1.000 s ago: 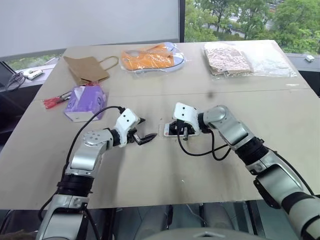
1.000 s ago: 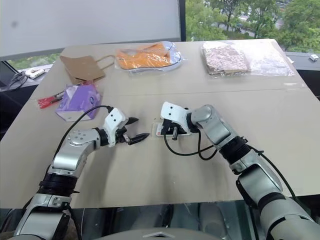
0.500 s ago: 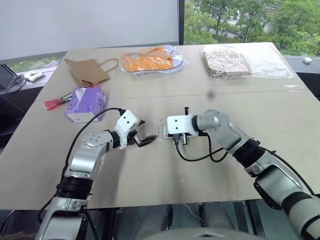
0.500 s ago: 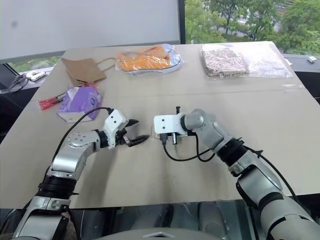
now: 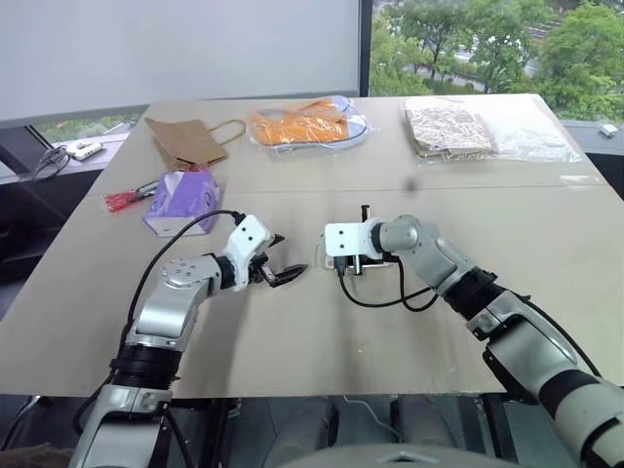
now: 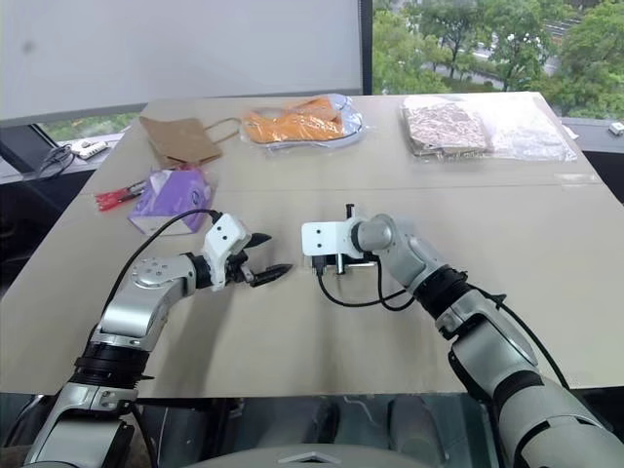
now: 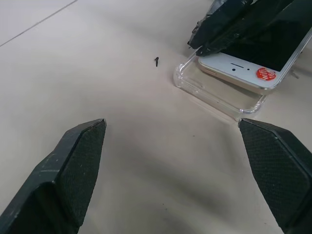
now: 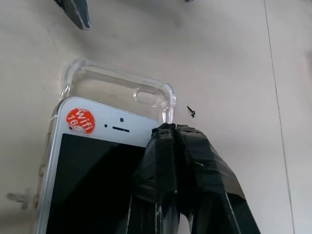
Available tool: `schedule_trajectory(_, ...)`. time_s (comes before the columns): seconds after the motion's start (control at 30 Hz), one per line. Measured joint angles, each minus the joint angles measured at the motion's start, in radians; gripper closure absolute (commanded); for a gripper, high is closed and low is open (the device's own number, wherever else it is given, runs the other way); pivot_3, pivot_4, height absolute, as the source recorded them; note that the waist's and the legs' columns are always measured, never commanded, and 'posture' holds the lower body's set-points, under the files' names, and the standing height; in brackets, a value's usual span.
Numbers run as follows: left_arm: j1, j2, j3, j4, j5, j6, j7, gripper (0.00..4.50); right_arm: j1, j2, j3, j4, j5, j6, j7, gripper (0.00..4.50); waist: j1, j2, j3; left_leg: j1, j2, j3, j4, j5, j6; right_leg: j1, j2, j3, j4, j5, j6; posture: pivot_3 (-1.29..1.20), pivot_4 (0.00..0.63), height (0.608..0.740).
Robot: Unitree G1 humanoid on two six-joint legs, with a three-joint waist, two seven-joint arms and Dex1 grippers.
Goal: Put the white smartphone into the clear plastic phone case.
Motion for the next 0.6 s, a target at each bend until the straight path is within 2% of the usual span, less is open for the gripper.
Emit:
schedule_trajectory(0.1,0.0,0.0,0.0,-0.01,-0.006,0.005,0.0,0.0,0.022,0.018,-0.063,-0.011,0.054,0.041,0.0,4.42,0.0,0.001,0.001,-0.001,0.0,0.0,0.0,0.001,-0.001,-0.001,0.0,0.0,0.0,0.0,0.0,0.0,0.15,0.74)
schedule_trajectory(0.3,-0.001,-0.001,0.007,-0.013,-0.028,0.025,0.0,0.0,0.088,0.023,-0.211,-0.207,0.251,0.31,0.082,4.42,-0.001,0.001,0.006,-0.011,0.0,-0.001,0.0,0.001,-0.002,-0.01,-0.001,-0.001,-0.001,0.0,0.0,0.0,0.15,0.74)
schedule_trajectory(0.43,-0.01,-0.007,0.007,-0.013,-0.045,0.027,-0.003,0.0,0.107,-0.024,-0.227,-0.407,0.34,0.439,0.145,4.42,-0.004,0.001,0.007,-0.02,0.0,-0.001,0.001,0.001,-0.002,-0.018,-0.001,-0.001,-0.001,0.0,0.0,0.0,0.15,0.74)
schedule_trajectory(0.6,-0.016,-0.015,0.003,-0.023,-0.047,0.029,-0.01,0.0,0.137,-0.064,-0.211,-0.492,0.371,0.5,0.158,4.42,-0.002,0.001,0.007,-0.021,0.0,-0.001,0.002,0.001,-0.002,-0.019,-0.001,-0.001,-0.001,0.0,0.0,0.0,0.15,0.74)
